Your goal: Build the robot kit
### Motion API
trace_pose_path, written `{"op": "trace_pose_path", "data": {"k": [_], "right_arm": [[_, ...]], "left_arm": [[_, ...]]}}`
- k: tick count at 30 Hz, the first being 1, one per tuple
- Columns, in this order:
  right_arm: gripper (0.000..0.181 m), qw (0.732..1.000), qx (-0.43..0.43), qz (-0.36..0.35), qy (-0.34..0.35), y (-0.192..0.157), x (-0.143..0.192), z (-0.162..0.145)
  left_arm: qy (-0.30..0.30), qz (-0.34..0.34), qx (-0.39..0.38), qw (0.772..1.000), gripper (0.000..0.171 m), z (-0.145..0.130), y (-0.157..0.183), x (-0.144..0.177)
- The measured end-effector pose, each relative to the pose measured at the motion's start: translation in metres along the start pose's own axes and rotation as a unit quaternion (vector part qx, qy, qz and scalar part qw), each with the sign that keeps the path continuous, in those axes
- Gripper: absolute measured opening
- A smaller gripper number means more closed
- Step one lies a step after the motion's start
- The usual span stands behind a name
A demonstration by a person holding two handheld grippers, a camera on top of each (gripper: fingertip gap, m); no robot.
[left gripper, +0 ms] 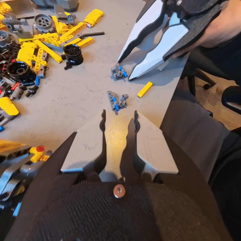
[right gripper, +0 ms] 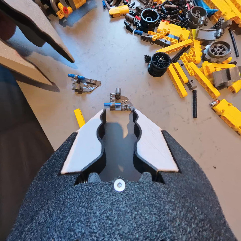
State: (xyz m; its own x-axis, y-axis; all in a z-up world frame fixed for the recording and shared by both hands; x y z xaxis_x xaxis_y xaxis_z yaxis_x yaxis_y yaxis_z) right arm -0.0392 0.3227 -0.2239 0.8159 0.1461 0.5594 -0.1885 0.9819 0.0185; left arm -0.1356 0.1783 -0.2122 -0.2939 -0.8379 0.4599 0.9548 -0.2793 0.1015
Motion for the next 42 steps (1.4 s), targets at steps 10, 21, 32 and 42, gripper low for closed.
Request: {"op": "trace_pose_path", "data": {"k": [10, 21, 32, 42], "right_arm": [[0.032, 0.995, 0.082, 0.017, -0.056, 0.003, 0.004, 0.009], [0.034, 0.947, 0.226, 0.020, -0.226, 0.001, 0.025, 0.008], [0.044, 0.992, 0.104, -0.056, -0.044, -0.006, 0.051, 0.016], [0.056, 0.981, 0.104, -0.063, 0.150, -0.048, 0.060, 0.034]], "left_arm": [[-0.050, -0.001, -0.070, 0.996, 0.028, -0.001, 0.001, -0.018], [-0.029, 0.042, -0.234, 0.971, 0.007, 0.001, 0.014, -0.023], [0.039, 0.037, -0.047, 0.997, 0.002, 0.017, -0.004, -0.015], [0.121, -0.175, 0.297, 0.931, 0.003, 0.035, 0.019, -0.030]]}}
Point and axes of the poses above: each gripper's, where its closed fingertips meet, x back along the fingers, z out of its top, y = z × x across the jaws, the point moved 7 cm from there along x, back along the fingers, and after that the axes turned 10 degrees about y, right-handed, at the moved point
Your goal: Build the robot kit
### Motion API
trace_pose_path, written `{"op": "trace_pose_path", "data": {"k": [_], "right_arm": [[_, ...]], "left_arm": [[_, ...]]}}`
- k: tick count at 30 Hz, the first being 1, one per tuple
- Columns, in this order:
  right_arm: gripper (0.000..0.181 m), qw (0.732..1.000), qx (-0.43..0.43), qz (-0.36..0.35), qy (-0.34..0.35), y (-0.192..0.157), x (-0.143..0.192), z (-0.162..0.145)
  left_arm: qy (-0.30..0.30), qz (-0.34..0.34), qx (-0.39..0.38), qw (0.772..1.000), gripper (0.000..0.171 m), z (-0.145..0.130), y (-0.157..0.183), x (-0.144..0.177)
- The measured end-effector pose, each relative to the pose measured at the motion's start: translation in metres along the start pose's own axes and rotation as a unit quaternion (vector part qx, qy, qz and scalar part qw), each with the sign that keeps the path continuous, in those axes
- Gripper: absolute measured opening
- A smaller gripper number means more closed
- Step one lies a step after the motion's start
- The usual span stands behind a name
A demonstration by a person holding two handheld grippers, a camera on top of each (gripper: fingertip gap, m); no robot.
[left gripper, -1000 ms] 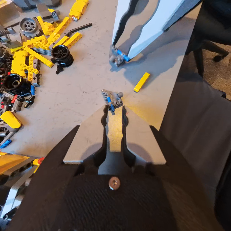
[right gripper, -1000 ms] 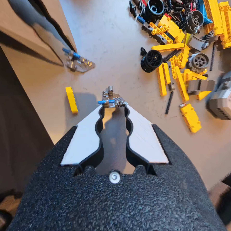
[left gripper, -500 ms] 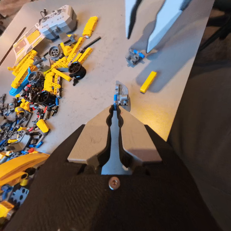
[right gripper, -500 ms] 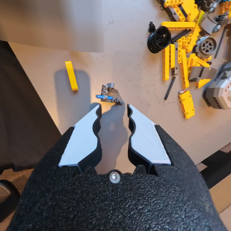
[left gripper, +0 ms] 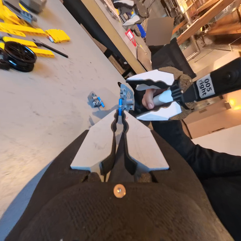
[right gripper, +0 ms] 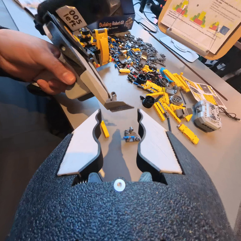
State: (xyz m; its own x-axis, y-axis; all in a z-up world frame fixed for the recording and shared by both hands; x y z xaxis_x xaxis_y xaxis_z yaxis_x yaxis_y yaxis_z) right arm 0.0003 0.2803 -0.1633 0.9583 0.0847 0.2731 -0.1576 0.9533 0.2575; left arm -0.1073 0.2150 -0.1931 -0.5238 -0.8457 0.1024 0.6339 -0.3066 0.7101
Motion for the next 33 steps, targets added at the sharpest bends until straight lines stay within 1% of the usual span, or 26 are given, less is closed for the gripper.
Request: {"op": "trace_pose_path", "data": {"k": [4, 5, 6, 7, 9, 13, 15, 18, 21, 25, 27, 30, 33], "right_arm": [[0.050, 0.999, 0.030, 0.014, -0.002, -0.003, 0.006, -0.003], [0.045, 0.999, 0.035, 0.021, -0.004, -0.004, 0.007, -0.004], [0.031, 0.999, 0.037, 0.032, -0.008, -0.006, 0.009, -0.005], [0.029, 0.999, 0.034, 0.038, -0.013, -0.006, 0.010, -0.007], [0.029, 0.999, 0.021, 0.035, -0.013, -0.004, 0.013, -0.011], [0.050, 1.000, 0.016, -0.008, -0.003, 0.003, 0.022, -0.015], [0.051, 1.000, 0.019, -0.023, -0.008, 0.005, 0.026, -0.018], [0.048, 0.999, 0.024, -0.021, -0.014, 0.004, 0.029, -0.022], [0.041, 1.000, 0.024, -0.009, -0.018, 0.002, 0.031, -0.025], [0.033, 0.998, 0.064, -0.018, -0.023, 0.001, 0.032, -0.028], [0.032, 0.997, 0.076, -0.019, -0.024, 0.000, 0.032, -0.028], [0.032, 0.996, 0.086, -0.021, -0.024, 0.001, 0.032, -0.030], [0.031, 0.997, 0.075, -0.022, -0.019, 0.004, 0.033, -0.032]], "left_arm": [[-0.033, -0.023, 0.029, 0.999, 0.003, -0.011, 0.004, -0.010], [-0.040, -0.024, 0.032, 0.998, 0.003, -0.013, 0.005, -0.013], [-0.047, -0.023, 0.030, 0.998, 0.003, -0.015, 0.006, -0.016], [-0.055, -0.018, 0.025, 0.998, 0.003, -0.017, 0.006, -0.018], [-0.060, -0.013, 0.018, 0.998, 0.003, -0.018, 0.008, -0.023], [-0.045, -0.012, 0.036, 0.998, 0.003, -0.016, 0.011, -0.031], [-0.040, -0.017, 0.049, 0.998, 0.003, -0.017, 0.012, -0.035], [-0.042, -0.020, 0.066, 0.997, 0.003, -0.022, 0.011, -0.041], [-0.043, -0.025, 0.084, 0.995, 0.003, -0.025, 0.010, -0.043], [-0.048, -0.014, 0.067, 0.996, 0.003, -0.026, 0.009, -0.044], [-0.052, -0.009, 0.059, 0.997, 0.003, -0.026, 0.009, -0.045], [-0.053, -0.001, 0.049, 0.997, 0.003, -0.025, 0.009, -0.047], [-0.049, -0.003, 0.052, 0.997, 0.003, -0.024, 0.008, -0.048]]}}
Point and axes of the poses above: each gripper's, where its closed fingertips meet, x back along the fingers, z out of its top, y = z × x across the jaws, the point moved 7 cm from there along x, back along the fingers, and after that the axes turned 10 degrees about y, right-handed, at the moved point
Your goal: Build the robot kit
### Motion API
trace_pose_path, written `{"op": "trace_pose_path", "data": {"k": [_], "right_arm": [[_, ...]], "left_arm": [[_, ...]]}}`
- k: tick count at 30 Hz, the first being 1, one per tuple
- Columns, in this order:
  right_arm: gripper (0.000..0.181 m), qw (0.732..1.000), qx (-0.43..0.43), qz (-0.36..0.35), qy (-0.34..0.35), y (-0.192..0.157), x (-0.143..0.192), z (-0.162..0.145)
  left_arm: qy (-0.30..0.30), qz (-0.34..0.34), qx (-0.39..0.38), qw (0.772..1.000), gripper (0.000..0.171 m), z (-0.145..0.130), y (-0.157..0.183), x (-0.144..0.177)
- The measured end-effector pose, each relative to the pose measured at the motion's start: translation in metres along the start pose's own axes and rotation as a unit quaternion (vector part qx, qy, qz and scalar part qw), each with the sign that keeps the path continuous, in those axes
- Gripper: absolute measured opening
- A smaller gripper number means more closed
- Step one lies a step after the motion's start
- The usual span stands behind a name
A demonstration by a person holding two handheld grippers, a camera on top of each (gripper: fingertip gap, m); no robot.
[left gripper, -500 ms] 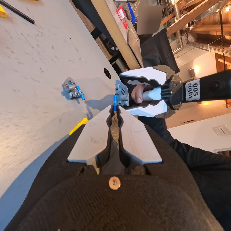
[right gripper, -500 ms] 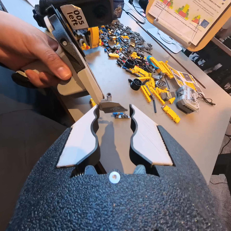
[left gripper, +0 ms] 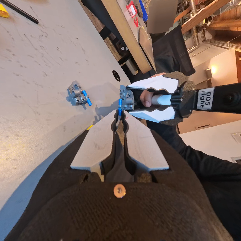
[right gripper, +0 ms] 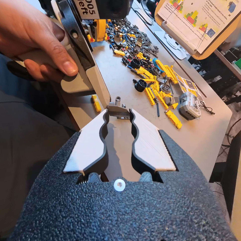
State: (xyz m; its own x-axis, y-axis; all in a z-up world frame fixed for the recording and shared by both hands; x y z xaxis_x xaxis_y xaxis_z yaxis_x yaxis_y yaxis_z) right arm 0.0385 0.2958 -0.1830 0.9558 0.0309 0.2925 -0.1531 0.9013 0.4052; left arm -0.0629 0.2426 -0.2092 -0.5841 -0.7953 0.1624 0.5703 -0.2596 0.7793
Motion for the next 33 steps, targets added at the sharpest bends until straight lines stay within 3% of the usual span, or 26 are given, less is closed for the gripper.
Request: {"op": "trace_pose_path", "data": {"k": [3, 6, 9, 11, 13, 17, 19, 21, 25, 29, 33], "right_arm": [[0.031, 1.000, -0.023, -0.007, 0.008, 0.006, 0.004, -0.004], [0.031, 0.998, -0.059, -0.010, 0.012, 0.013, 0.012, -0.011], [0.031, 0.994, -0.107, 0.007, -0.006, 0.017, 0.016, -0.027], [0.031, 0.992, -0.126, 0.013, -0.010, 0.019, 0.016, -0.035], [0.031, 0.989, -0.147, 0.025, -0.006, 0.019, 0.015, -0.039], [0.031, 0.985, -0.167, 0.034, -0.002, 0.021, 0.013, -0.043], [0.031, 0.986, -0.166, 0.034, -0.004, 0.021, 0.012, -0.044], [0.031, 0.985, -0.165, 0.041, -0.005, 0.021, 0.010, -0.045], [0.031, 0.984, -0.163, 0.064, -0.013, 0.022, 0.005, -0.045], [0.031, 0.983, -0.161, 0.086, -0.033, 0.022, 0.001, -0.048], [0.031, 0.983, -0.144, 0.107, -0.044, 0.022, -0.004, -0.045]], "left_arm": [[0.004, 0.007, -0.027, 1.000, 0.006, 0.002, 0.001, 0.001], [-0.004, 0.049, -0.139, 0.989, 0.017, 0.010, 0.006, 0.006], [-0.028, 0.118, -0.334, 0.935, 0.024, 0.033, 0.008, 0.010], [-0.083, 0.126, -0.415, 0.898, 0.027, 0.045, 0.006, 0.003], [-0.145, 0.108, -0.466, 0.866, 0.014, 0.054, -0.001, -0.007], [-0.285, 0.049, -0.476, 0.830, 0.011, 0.054, -0.014, -0.018], [-0.335, 0.059, -0.470, 0.814, 0.017, 0.056, -0.023, -0.018], [-0.346, 0.061, -0.465, 0.813, 0.018, 0.058, -0.029, -0.020], [-0.351, 0.032, -0.430, 0.831, 0.018, 0.054, -0.033, -0.024], [-0.338, 0.007, -0.412, 0.846, 0.008, 0.051, -0.030, -0.025], [-0.358, 0.019, -0.419, 0.834, 0.006, 0.048, -0.033, -0.023]]}}
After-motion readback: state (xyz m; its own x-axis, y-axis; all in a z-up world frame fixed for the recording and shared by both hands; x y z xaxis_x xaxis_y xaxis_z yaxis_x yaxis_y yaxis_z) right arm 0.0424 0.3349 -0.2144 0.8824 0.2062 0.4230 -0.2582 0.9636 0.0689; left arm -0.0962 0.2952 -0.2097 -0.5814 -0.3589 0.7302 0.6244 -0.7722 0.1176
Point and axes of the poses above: each gripper's, where its closed fingertips meet, x back along the fingers, z out of its top, y = z × x across the jaws, the point moved 7 cm from there along x, back along the fingers, and after that the axes turned 10 degrees about y, right-handed, at the moved point
